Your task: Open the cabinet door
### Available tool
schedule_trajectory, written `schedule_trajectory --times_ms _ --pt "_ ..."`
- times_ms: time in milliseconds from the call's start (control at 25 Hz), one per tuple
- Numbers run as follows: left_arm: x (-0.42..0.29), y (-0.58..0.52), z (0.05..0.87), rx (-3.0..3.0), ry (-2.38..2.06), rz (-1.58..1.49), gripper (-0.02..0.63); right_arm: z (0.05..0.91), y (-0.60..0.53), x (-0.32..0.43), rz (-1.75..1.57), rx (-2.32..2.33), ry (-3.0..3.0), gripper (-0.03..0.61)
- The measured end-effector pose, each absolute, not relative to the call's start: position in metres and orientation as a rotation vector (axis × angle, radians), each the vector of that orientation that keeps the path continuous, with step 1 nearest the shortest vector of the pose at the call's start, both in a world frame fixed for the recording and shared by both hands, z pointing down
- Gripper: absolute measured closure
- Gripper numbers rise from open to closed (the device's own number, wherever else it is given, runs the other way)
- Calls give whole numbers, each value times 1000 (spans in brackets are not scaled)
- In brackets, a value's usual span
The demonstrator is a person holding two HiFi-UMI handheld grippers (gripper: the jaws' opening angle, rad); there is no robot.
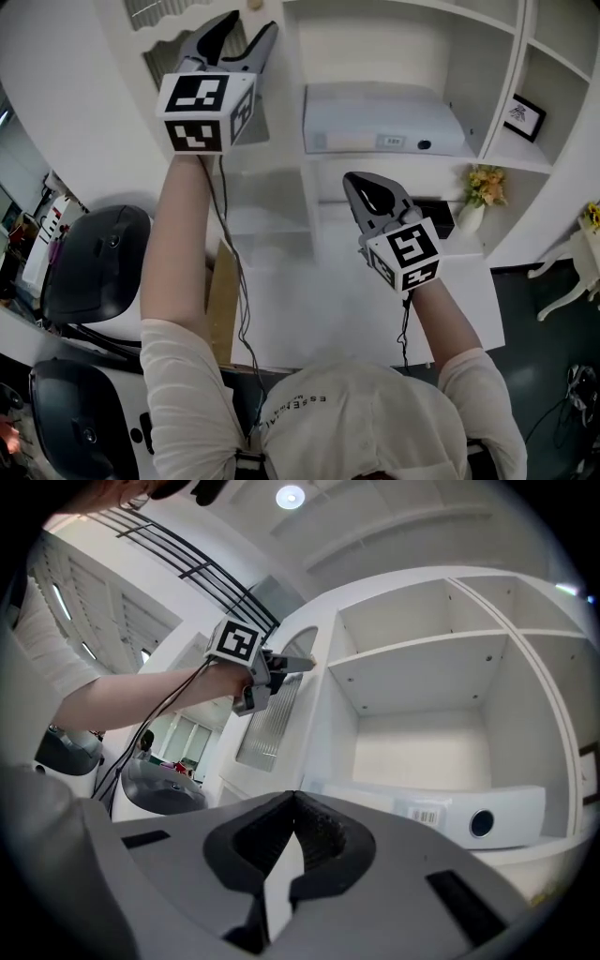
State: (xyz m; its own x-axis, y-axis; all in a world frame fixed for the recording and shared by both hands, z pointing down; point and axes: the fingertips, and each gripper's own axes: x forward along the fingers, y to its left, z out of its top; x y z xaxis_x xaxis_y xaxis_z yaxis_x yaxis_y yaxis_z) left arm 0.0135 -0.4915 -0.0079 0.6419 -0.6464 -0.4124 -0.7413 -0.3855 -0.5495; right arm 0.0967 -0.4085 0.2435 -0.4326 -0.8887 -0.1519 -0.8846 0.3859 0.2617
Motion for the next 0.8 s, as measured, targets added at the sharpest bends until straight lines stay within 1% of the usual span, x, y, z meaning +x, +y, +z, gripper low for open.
schedule_trajectory --times_ms 200,320,480,600,680,800 --pt "24 -496 -33 -2050 1075 118 407 245 -406 104 -478 1695 -2570 565" --pt "24 -498 -39 -2038 1070 155 411 249 -403 111 -467 1709 -2551 565" --pt "20 -502 -43 -1989 1112 202 460 249 -401 119 -469 1720 -2529 563" --pt "22 -501 -42 -1979 1121 187 469 246 -398 119 -480 1715 -2524 564" --pt "26 -501 -39 -1986 1119 155 522 246 -396 117 -485 1709 -2526 565" --pt "26 -502 -38 -2017 1122 142 524 248 -393 113 -477 1695 -2532 565"
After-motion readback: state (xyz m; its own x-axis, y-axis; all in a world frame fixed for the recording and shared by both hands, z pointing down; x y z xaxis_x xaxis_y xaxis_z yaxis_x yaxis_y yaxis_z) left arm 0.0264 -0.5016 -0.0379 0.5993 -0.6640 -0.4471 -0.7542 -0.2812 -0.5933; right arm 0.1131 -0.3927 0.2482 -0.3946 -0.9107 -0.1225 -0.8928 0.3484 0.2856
